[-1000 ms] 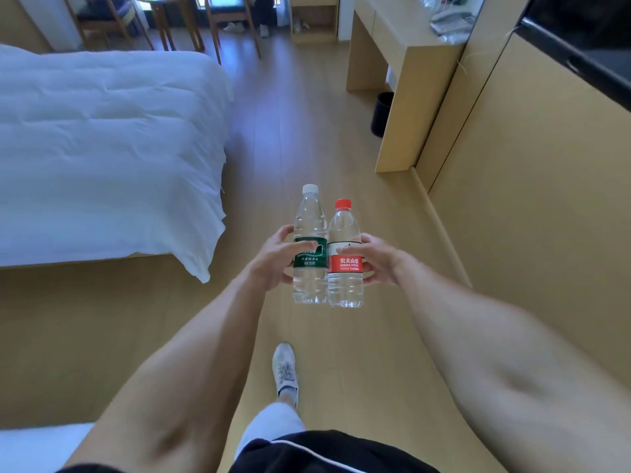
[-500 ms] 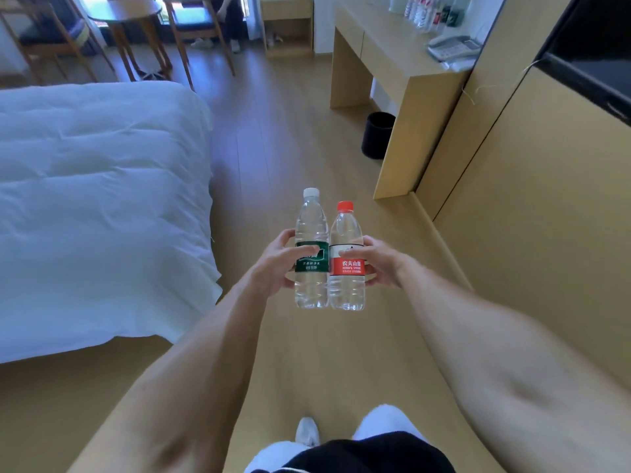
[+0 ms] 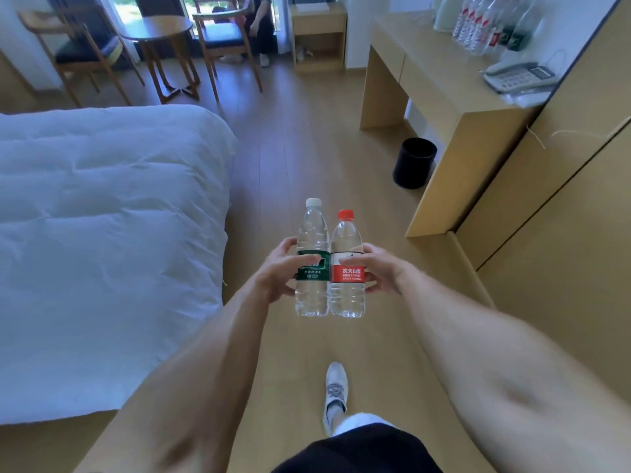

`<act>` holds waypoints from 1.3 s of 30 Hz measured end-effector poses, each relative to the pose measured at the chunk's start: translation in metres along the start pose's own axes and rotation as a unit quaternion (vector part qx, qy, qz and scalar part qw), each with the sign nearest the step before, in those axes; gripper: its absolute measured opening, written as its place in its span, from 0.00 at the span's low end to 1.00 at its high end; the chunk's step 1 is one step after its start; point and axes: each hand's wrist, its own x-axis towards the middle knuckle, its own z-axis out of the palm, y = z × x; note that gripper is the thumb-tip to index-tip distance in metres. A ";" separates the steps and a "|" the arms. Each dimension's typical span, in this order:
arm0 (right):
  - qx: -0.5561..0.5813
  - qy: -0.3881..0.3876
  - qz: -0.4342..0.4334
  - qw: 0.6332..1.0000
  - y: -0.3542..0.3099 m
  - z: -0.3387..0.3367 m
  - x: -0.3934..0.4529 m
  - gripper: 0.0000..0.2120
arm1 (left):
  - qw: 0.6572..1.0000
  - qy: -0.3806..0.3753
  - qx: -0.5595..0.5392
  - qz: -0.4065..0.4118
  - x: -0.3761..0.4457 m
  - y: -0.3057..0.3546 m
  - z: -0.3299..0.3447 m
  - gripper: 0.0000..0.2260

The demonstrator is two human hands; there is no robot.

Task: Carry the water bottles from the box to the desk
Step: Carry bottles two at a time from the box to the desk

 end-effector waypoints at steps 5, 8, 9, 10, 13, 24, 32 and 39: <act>-0.007 -0.024 -0.004 1.000 -0.079 -0.024 0.083 0.24 | 1.000 0.016 -0.013 0.006 0.080 0.069 -0.020 0.26; -0.005 -0.028 -0.008 1.000 -0.119 -0.038 0.123 0.24 | 1.000 0.020 -0.017 0.011 0.120 0.105 -0.030 0.27; -0.005 -0.029 -0.007 1.000 -0.130 -0.042 0.136 0.24 | 1.000 0.019 -0.018 0.011 0.133 0.114 -0.032 0.28; -0.005 -0.030 -0.006 1.000 -0.139 -0.046 0.148 0.24 | 1.000 0.019 -0.019 0.012 0.145 0.122 -0.035 0.28; -0.003 -0.029 -0.007 1.000 -0.167 -0.056 0.181 0.24 | 0.999 0.018 -0.022 0.015 0.182 0.147 -0.044 0.28; 0.014 0.020 -0.018 1.000 -0.275 -0.083 0.317 0.25 | 0.999 -0.007 0.009 0.033 0.350 0.244 -0.094 0.27; 0.060 0.090 -0.017 0.994 -0.373 -0.102 0.419 0.24 | 0.995 -0.073 0.049 0.049 0.481 0.348 -0.136 0.26; 0.104 0.128 -0.019 0.986 -0.428 -0.125 0.488 0.21 | 0.989 -0.118 0.072 0.052 0.576 0.413 -0.149 0.26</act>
